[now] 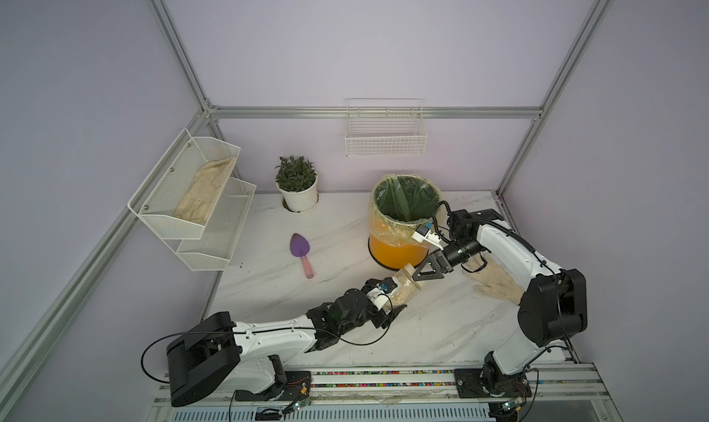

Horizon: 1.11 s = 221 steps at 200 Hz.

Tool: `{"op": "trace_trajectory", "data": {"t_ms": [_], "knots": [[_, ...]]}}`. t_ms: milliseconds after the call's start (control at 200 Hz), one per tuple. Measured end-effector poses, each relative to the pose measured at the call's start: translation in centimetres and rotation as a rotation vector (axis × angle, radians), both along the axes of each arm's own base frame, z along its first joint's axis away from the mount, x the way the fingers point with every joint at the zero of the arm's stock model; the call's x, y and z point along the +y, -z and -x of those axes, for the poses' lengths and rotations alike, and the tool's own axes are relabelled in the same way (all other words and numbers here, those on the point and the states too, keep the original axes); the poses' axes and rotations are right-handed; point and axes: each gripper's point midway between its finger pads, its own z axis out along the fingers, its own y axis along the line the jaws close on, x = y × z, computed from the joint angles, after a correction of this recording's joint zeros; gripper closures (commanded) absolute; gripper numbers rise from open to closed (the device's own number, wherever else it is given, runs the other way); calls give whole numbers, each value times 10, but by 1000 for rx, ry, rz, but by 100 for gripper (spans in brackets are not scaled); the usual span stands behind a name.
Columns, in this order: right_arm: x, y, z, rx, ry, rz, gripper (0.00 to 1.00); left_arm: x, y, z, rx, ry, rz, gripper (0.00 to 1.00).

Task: Empty expired oatmeal from jars
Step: Unscrew the lid from the jar.

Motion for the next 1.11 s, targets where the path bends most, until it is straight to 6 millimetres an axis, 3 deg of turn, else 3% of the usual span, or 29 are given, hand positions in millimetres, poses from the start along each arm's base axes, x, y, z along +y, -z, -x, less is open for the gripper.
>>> {"op": "trace_trajectory", "data": {"t_ms": [170,495,1105], "knots": [[0,-5,0,-32,8,-5,9,-5,-7,2,-8,11,18,100],[-2,-7,4,-36,-5,-13,32,-6,-9,2,-26,15,17,100],[-21,-7,-7,-233,20,121,34,-38,11,-20,-7,-19,-38,100]]}}
